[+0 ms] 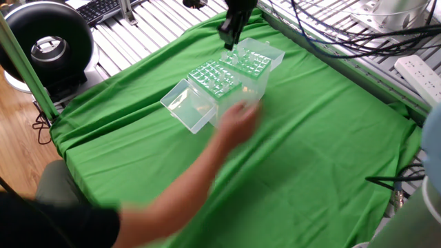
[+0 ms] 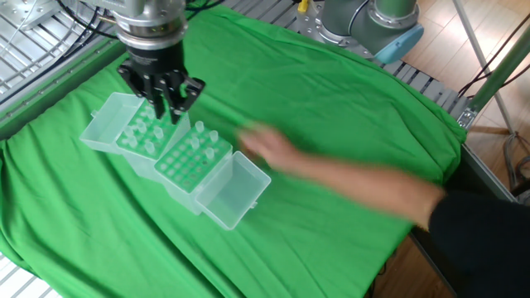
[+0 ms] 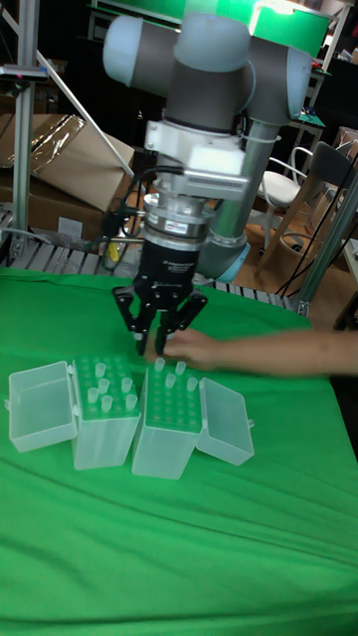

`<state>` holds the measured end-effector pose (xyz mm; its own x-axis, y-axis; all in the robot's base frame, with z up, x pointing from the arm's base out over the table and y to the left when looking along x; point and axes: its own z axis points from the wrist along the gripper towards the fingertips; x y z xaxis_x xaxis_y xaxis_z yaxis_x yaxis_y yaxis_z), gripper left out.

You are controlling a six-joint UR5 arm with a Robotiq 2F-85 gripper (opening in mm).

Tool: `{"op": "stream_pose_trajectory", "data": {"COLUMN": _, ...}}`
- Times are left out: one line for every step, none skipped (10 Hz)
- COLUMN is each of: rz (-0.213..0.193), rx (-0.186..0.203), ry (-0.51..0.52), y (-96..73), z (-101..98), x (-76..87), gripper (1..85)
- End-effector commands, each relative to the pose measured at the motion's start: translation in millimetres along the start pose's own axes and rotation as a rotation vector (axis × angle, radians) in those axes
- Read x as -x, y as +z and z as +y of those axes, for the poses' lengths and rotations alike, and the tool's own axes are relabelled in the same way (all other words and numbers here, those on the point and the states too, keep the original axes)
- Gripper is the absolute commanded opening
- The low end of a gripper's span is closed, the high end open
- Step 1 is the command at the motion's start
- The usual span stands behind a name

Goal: Insert a large pipette tip into the holder for large pipette tips

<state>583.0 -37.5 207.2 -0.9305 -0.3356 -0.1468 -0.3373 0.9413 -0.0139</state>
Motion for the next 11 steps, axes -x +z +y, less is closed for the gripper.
{"op": "stream_pose_trajectory", "data": {"rz": -0.016, "rx": 0.005, "ry": -0.048, "y": 0.9, "z": -43.5, "x": -7.0, "gripper": 31.0}}
{"op": "stream_pose_trajectory", "data": {"rz": -0.021, "rx": 0.007, "ry": -0.051, "y": 2.7, "z": -52.8, "x": -9.0, "gripper": 31.0}}
{"op": "stream_pose_trajectory", "data": {"rz": -0.025, "rx": 0.008, "ry": -0.051, "y": 5.8, "z": -58.9, "x": -9.0, "gripper": 31.3}}
{"op": "stream_pose_trajectory", "data": {"rz": -0.03, "rx": 0.009, "ry": -0.049, "y": 11.4, "z": -61.5, "x": -9.8, "gripper": 31.3}}
{"op": "stream_pose_trajectory", "data": {"rz": -0.042, "rx": 0.011, "ry": -0.048, "y": 17.8, "z": -63.4, "x": -9.7, "gripper": 31.3}}
{"op": "stream_pose_trajectory", "data": {"rz": -0.059, "rx": 0.015, "ry": -0.046, "y": 25.0, "z": -64.6, "x": -9.2, "gripper": 31.3}}
{"op": "stream_pose_trajectory", "data": {"rz": -0.074, "rx": 0.021, "ry": -0.045, "y": 31.4, "z": -64.4, "x": -8.2, "gripper": 31.3}}
{"op": "stream_pose_trajectory", "data": {"rz": -0.08, "rx": 0.026, "ry": -0.043, "y": 36.1, "z": -63.8, "x": -8.0, "gripper": 31.3}}
{"op": "stream_pose_trajectory", "data": {"rz": -0.082, "rx": 0.032, "ry": -0.034, "y": 38.5, "z": -62.0, "x": -7.6, "gripper": 31.3}}
{"op": "stream_pose_trajectory", "data": {"rz": -0.085, "rx": 0.036, "ry": -0.027, "y": 40.8, "z": -60.0, "x": -7.6, "gripper": 31.3}}
{"op": "stream_pose_trajectory", "data": {"rz": -0.084, "rx": 0.038, "ry": -0.019, "y": 42.3, "z": -57.2, "x": -9.3, "gripper": 31.3}}
